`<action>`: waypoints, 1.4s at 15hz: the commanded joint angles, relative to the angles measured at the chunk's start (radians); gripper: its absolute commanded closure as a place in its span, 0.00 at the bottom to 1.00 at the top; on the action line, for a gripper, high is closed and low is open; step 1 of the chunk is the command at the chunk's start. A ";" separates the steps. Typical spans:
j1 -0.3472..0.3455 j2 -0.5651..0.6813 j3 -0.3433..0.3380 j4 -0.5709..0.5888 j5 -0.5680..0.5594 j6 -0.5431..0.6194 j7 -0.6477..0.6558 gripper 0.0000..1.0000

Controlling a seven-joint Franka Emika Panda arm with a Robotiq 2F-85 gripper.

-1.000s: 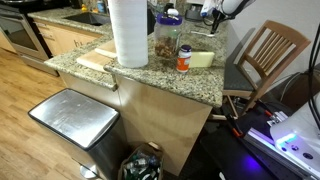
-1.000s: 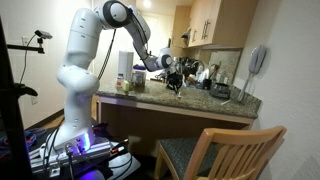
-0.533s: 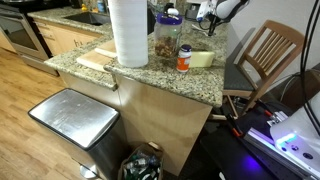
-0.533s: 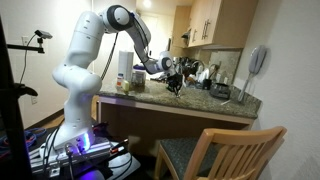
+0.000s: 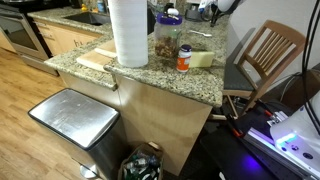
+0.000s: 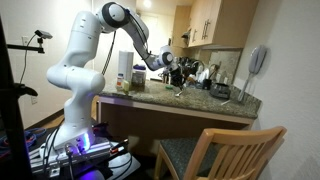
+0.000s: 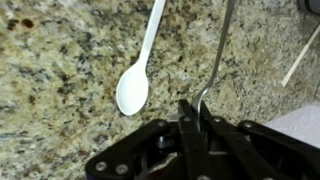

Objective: Move the white spoon to the right, move the silver spoon to the right

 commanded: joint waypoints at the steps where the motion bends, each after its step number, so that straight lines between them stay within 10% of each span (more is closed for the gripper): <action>1: 0.122 0.061 -0.146 0.020 0.074 0.032 0.000 0.98; 5: 0.200 0.166 -0.232 0.039 0.223 0.040 -0.001 0.98; 17: 0.176 0.302 -0.213 0.095 0.414 0.027 0.000 0.98; 18: 0.173 0.304 -0.212 0.096 0.421 0.028 0.000 0.66; 21: 0.161 0.294 -0.201 0.100 0.436 0.026 0.000 0.51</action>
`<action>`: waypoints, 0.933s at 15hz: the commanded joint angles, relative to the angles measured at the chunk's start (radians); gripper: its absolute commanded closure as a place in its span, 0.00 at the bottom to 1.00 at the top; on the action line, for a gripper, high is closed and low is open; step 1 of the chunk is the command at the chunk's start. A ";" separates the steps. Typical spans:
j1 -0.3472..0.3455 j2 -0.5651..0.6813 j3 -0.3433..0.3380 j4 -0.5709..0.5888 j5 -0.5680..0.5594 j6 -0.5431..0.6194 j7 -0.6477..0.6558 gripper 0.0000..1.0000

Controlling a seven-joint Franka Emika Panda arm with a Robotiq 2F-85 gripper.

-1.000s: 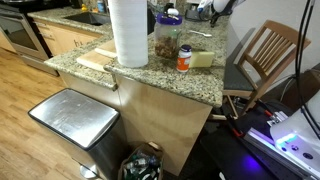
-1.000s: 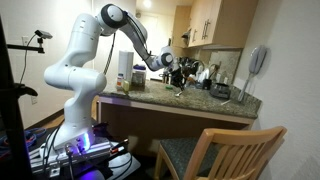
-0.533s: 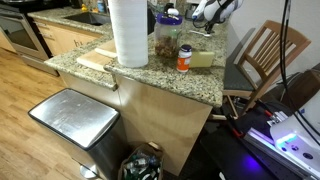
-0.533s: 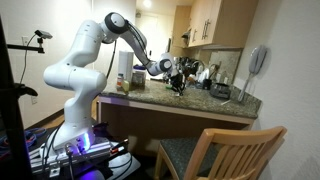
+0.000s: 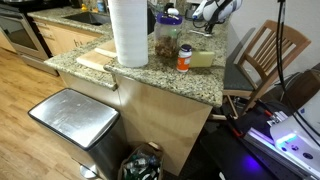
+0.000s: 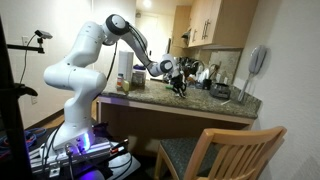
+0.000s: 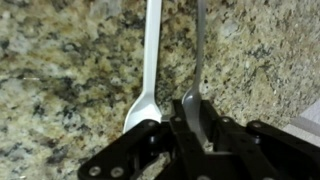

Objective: Move the white spoon to the right, move the silver spoon to the right

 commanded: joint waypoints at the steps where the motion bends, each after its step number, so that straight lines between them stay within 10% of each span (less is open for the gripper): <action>1: -0.026 0.002 0.015 0.020 0.033 0.012 0.000 0.43; 7: -0.101 -0.205 0.117 -0.039 -0.027 -0.043 -0.050 0.02; 12: -0.133 -0.402 0.129 -0.149 -0.050 0.025 -0.052 0.00; 13: -0.261 -0.487 0.264 -0.173 -0.120 0.006 -0.043 0.00; 14: -0.187 -0.530 0.195 -0.215 -0.021 -0.031 -0.174 0.00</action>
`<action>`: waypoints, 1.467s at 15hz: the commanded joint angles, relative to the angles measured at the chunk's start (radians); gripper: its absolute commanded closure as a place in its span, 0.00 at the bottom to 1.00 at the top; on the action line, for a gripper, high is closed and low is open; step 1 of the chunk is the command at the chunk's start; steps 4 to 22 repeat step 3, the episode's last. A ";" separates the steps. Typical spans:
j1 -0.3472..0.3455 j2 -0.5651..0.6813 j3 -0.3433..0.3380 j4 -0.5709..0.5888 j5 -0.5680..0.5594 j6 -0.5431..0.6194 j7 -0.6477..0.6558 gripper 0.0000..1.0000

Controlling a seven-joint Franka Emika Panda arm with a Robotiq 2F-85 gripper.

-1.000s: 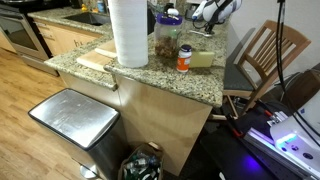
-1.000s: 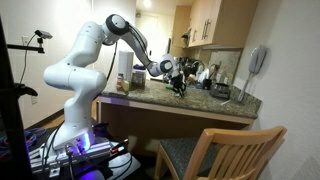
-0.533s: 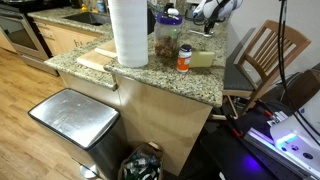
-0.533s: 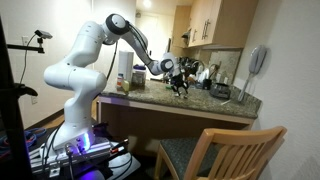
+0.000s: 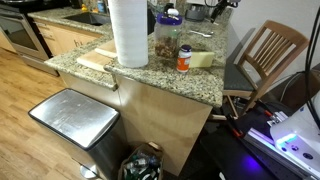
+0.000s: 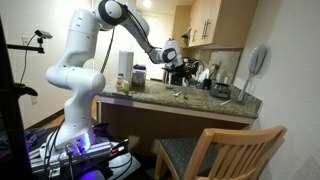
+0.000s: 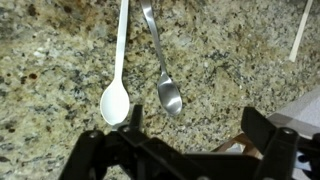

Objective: Move the white spoon to the right, move the silver spoon to the right

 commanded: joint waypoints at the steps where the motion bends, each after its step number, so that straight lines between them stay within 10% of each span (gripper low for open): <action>1: -0.178 -0.241 0.202 -0.154 0.005 -0.043 -0.153 0.00; 3: -0.264 -0.160 0.278 -0.087 -0.012 -0.028 -0.094 0.00; 22: -0.264 -0.160 0.278 -0.087 -0.012 -0.028 -0.094 0.00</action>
